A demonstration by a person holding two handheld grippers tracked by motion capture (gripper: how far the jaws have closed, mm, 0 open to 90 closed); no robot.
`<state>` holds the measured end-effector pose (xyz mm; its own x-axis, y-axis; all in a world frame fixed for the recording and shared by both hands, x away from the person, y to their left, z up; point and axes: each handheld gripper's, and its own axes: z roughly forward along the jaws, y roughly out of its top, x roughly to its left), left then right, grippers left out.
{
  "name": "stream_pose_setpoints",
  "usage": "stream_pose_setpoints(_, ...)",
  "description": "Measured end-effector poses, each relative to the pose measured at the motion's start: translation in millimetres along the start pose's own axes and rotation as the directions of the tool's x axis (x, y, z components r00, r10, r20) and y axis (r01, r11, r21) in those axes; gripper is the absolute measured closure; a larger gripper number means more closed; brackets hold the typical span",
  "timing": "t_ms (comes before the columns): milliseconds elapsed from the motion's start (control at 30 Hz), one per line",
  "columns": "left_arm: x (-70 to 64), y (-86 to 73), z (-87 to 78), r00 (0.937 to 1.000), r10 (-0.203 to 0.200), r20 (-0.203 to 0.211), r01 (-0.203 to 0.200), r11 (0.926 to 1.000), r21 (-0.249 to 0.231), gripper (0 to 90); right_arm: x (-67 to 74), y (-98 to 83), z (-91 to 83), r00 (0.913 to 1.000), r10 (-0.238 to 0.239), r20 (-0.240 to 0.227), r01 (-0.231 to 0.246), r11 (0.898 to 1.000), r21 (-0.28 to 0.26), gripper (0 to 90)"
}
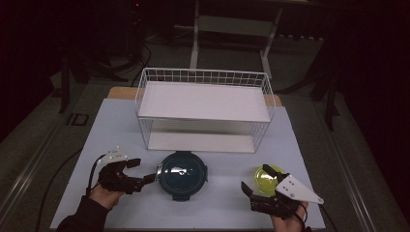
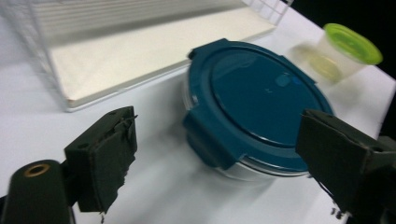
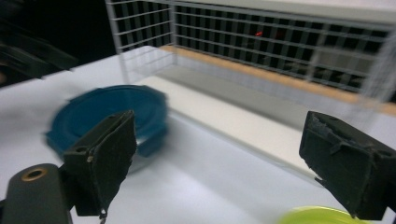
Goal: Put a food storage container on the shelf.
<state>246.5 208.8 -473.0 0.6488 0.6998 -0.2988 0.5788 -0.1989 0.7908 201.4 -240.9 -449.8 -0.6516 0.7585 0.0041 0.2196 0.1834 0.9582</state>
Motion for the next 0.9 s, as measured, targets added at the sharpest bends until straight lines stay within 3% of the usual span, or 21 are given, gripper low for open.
stream_pose_setpoints(67, -0.9, 1.6, 2.4, 0.9996, -0.005, 0.028, 0.005, 1.0000, 0.004, 5.9, 1.8, 3.8, 4.2, 0.9993, 0.016, -0.033, -0.016, 1.000, 0.000, 10.8)
stream_pose_setpoints(167, -3.6, 3.4, 5.2, 0.9994, 0.015, 0.030, -0.015, 0.9998, -0.016, 3.5, 4.8, 11.4, 10.7, 0.9972, 0.039, -0.064, -0.039, 0.999, -0.004, 10.7)
stream_pose_setpoints(267, -3.9, 5.7, 8.3, 0.9997, 0.017, 0.017, -0.016, 0.9996, -0.024, 3.7, 9.7, 19.1, 18.7, 0.9952, 0.030, -0.094, -0.028, 0.999, 0.015, 10.5)
stream_pose_setpoints(367, 2.0, 7.5, 14.0, 0.9977, -0.055, 0.040, 0.056, 0.9983, -0.019, 4.8, 12.6, 24.2, 28.9, 0.9896, 0.046, -0.136, -0.042, 0.999, 0.032, 10.4)
stream_pose_setpoints(467, 9.5, 6.7, 21.7, 0.9904, -0.127, 0.053, 0.127, 0.9919, 0.008, 5.5, 15.2, 27.5, 39.1, 0.9853, 0.044, -0.165, -0.037, 0.998, 0.045, 10.2)
stream_pose_setpoints(533, 14.9, 4.8, 26.3, 0.9797, -0.188, 0.069, 0.187, 0.9821, 0.024, 5.6, 17.8, 28.5, 44.9, 0.9851, 0.034, -0.169, -0.024, 0.998, 0.060, 10.2)
stream_pose_setpoints(600, 20.6, 3.2, 29.1, 0.9615, -0.261, 0.086, 0.256, 0.9644, 0.068, 9.3, 18.0, 28.4, 50.4, 0.9827, 0.048, -0.179, -0.033, 0.996, 0.083, 10.2)
stream_pose_setpoints(667, 27.1, 0.7, 32.7, 0.9299, -0.342, 0.137, 0.330, 0.9387, 0.098, 9.7, 18.3, 27.6, 54.9, 0.9814, 0.055, -0.184, -0.036, 0.994, 0.103, 10.3)
stream_pose_setpoints(767, 34.6, -2.5, 40.3, 0.8980, -0.414, 0.150, 0.390, 0.9060, 0.165, 9.9, 19.1, 25.1, 60.0, 0.9789, 0.067, -0.193, -0.044, 0.991, 0.124, 10.3)
stream_pose_setpoints(900, 41.3, -5.4, 48.8, 0.8702, -0.474, 0.136, 0.436, 0.8689, 0.233, 17.4, 21.3, 22.6, 63.2, 0.9779, 0.067, -0.198, -0.039, 0.990, 0.139, 10.6)
